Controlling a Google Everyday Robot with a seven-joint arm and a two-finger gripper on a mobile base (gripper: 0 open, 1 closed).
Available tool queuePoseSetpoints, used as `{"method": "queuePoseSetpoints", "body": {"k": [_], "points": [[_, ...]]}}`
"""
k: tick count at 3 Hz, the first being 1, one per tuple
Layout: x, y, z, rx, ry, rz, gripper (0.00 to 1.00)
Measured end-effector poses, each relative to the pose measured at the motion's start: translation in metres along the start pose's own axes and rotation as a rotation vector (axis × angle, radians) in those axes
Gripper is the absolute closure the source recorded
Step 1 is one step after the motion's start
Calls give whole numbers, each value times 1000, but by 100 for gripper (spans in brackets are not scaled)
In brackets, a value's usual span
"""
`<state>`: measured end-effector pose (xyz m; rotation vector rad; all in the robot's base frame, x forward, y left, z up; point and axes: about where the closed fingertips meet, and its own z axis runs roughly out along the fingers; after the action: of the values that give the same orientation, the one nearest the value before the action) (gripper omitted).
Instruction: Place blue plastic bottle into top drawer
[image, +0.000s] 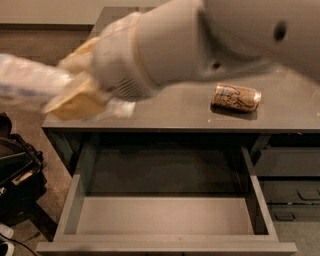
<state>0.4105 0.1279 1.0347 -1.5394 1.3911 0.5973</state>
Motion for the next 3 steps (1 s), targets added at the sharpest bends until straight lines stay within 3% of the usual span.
{"method": "queuePoseSetpoints", "body": {"k": [1,2,3], "points": [[-4,39,20,123,7,-46,100],[31,38,12,198,37,-5,100],[20,40,15,187,32,-31,100]]}}
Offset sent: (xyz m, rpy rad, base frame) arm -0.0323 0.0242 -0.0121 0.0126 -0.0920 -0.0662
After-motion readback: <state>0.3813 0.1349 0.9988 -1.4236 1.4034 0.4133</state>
